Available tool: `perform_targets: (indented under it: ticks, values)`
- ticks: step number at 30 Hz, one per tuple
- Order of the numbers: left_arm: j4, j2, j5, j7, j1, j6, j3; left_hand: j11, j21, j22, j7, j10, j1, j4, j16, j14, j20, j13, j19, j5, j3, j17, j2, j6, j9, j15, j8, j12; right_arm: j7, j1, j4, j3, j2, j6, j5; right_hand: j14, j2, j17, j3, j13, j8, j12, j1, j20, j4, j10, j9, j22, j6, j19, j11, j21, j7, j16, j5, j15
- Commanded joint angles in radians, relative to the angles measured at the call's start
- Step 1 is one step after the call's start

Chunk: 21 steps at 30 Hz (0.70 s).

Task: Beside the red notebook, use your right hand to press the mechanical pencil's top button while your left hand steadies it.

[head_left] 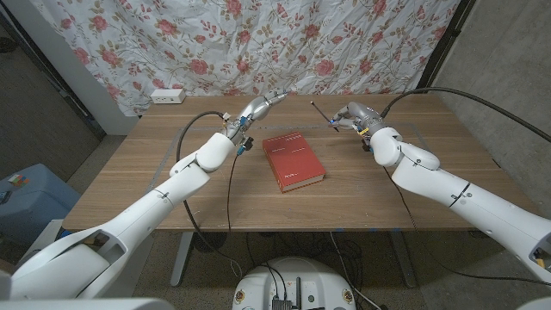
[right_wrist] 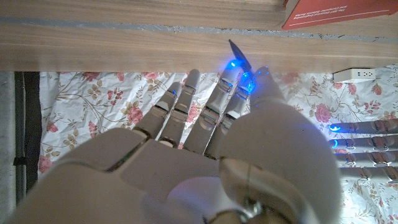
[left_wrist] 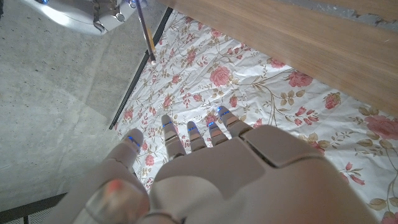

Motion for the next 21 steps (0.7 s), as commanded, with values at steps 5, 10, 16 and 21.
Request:
perform_targets:
  ticks: [5,10,16,21]
  values:
    - [-0.002,-0.004,-0.028,0.015,0.014,0.009,-0.016,-0.001,0.005,0.002,-0.002,0.007,0.007,-0.004,0.004,0.008,-0.035,0.002,0.007,0.001,0.003,0.002,0.05,-0.008,0.003,-0.067,-0.003,0.001,0.011,0.002,0.031,-0.005,-0.007,0.057,-0.085,0.009,0.004,-0.001,0.007,0.004,0.006,0.003,0.011,-0.007,-0.003,-0.004,0.006,0.002,0.012,0.009,-0.005,0.003,-0.009,0.004,0.007,-0.149]
    - [-0.007,-0.012,-0.048,0.037,0.033,0.01,-0.029,0.001,0.005,0.002,-0.002,0.008,0.005,-0.004,0.004,0.01,-0.034,0.002,0.008,0.0,0.003,0.002,0.049,-0.011,0.003,-0.066,-0.003,0.001,0.018,0.005,0.038,-0.011,-0.017,0.079,-0.125,0.009,0.002,-0.001,0.007,0.004,0.007,0.004,0.013,-0.009,-0.004,-0.003,0.008,0.002,0.012,0.012,-0.005,0.003,-0.009,0.004,0.007,-0.149]
    - [-0.027,-0.014,-0.066,0.071,0.065,0.017,-0.048,0.002,0.005,0.002,-0.002,0.008,0.004,-0.004,0.004,0.012,-0.034,0.002,0.009,0.0,0.003,0.003,0.048,-0.014,0.003,-0.065,-0.002,-0.001,0.036,0.01,0.043,-0.019,-0.034,0.114,-0.181,0.011,0.003,-0.001,0.007,0.005,0.008,0.004,0.014,-0.012,-0.004,-0.003,0.01,0.002,0.012,0.012,-0.005,0.003,-0.009,0.004,0.008,-0.15]
    - [-0.041,-0.021,-0.093,0.095,0.093,0.018,-0.066,0.004,0.005,0.002,-0.002,0.01,0.003,-0.004,0.005,0.015,-0.032,0.002,0.011,0.0,0.004,0.003,0.049,-0.015,0.003,-0.064,-0.002,-0.001,0.049,0.015,0.047,-0.028,-0.044,0.15,-0.234,0.012,0.003,-0.002,0.008,0.004,0.009,0.004,0.015,-0.015,-0.004,-0.003,0.011,0.002,0.01,0.014,-0.005,0.003,-0.009,0.003,0.008,-0.15]
